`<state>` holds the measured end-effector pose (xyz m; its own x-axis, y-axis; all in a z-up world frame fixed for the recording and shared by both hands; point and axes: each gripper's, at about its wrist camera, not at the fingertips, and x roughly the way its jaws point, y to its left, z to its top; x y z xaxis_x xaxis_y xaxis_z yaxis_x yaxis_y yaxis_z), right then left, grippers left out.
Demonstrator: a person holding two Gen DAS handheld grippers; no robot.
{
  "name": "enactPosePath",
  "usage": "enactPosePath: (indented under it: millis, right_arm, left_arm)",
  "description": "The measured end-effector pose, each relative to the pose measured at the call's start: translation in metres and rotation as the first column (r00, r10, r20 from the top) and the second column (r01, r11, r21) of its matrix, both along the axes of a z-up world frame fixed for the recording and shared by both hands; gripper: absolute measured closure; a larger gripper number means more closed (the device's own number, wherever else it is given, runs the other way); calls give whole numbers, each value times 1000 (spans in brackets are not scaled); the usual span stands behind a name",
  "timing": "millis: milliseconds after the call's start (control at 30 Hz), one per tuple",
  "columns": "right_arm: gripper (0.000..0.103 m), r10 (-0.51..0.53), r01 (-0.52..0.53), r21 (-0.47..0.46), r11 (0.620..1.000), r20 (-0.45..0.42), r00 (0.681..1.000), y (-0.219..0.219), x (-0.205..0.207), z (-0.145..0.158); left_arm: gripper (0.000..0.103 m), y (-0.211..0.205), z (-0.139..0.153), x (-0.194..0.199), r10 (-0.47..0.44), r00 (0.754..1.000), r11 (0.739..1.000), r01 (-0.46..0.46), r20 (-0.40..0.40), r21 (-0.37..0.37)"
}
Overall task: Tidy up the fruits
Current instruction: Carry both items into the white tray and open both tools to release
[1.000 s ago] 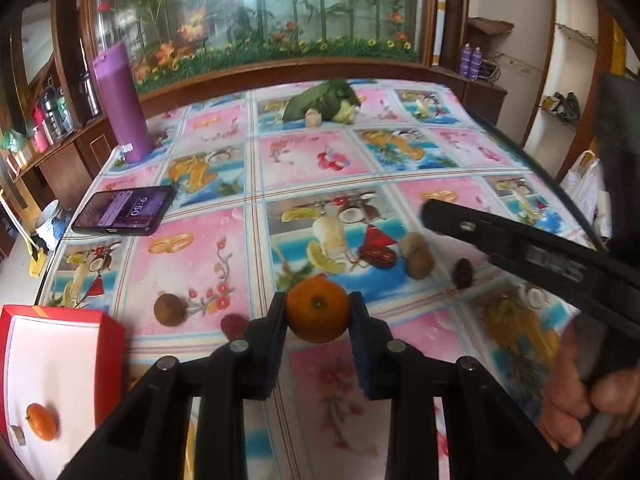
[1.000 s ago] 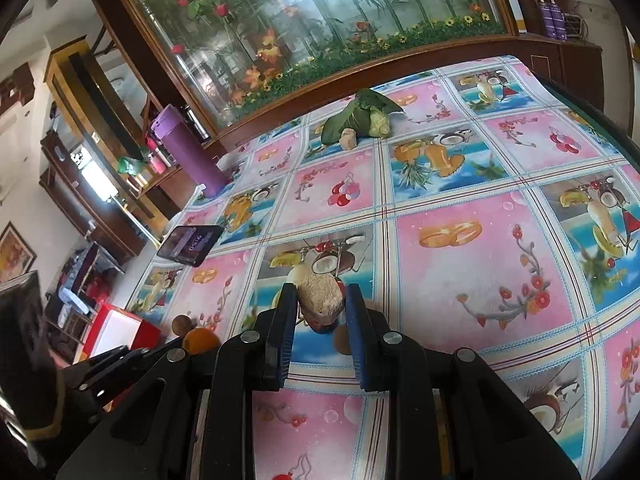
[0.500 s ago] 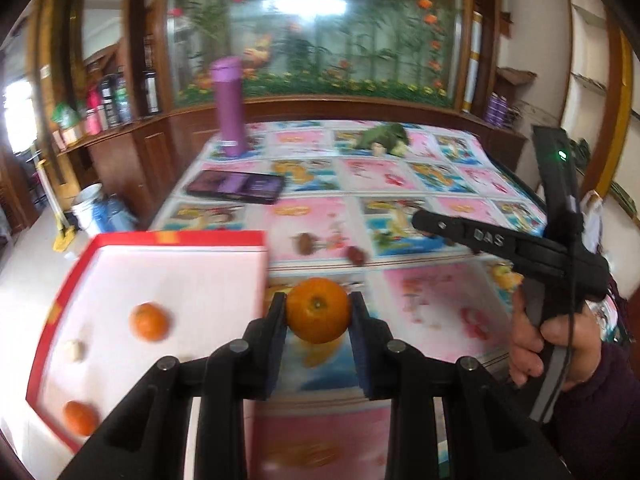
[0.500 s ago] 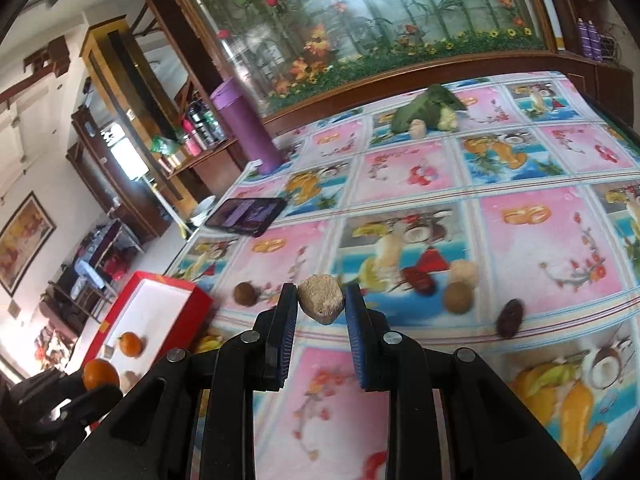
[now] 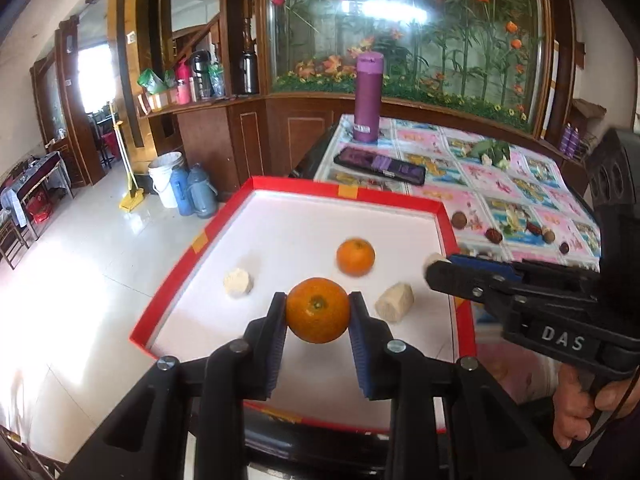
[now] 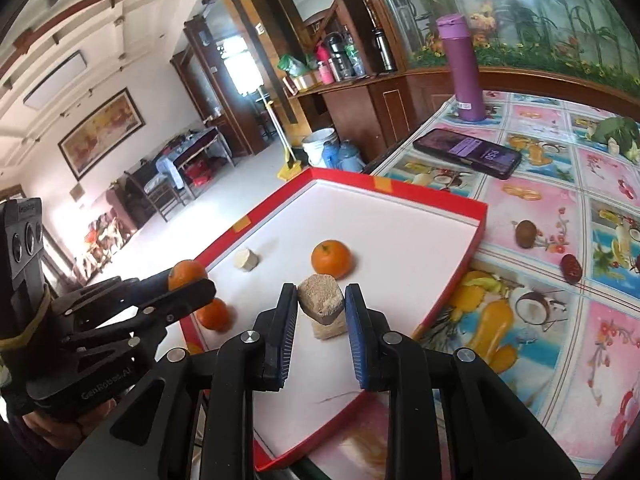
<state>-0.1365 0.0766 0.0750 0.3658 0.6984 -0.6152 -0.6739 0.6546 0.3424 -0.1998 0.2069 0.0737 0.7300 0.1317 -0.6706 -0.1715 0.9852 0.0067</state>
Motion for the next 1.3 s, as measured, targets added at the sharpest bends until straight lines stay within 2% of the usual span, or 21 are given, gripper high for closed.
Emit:
enactPosePath:
  millis: [300,667,1133,1300]
  right_arm:
    - [80,-122,119,-89,989,-33,992,5,42,-13]
    - [80,-113,105,-167,980,-40,993,22,63,-26]
    - [80,-125,117,-243,963,-18,992,27,74,-36]
    - [79,-130,116,-267,957,-34,991,28,77,-41]
  left_arm:
    - [71,-13,-15,9,-70,997,997,69,-42,-20]
    - [71,-11,-31,23,-59,991,998,59,-116,-6]
    - [70,-2,-39,27,-35,985,999,37,-167,14]
    - [69,-1,-39,28,-22,985,1000,25,-173,18]
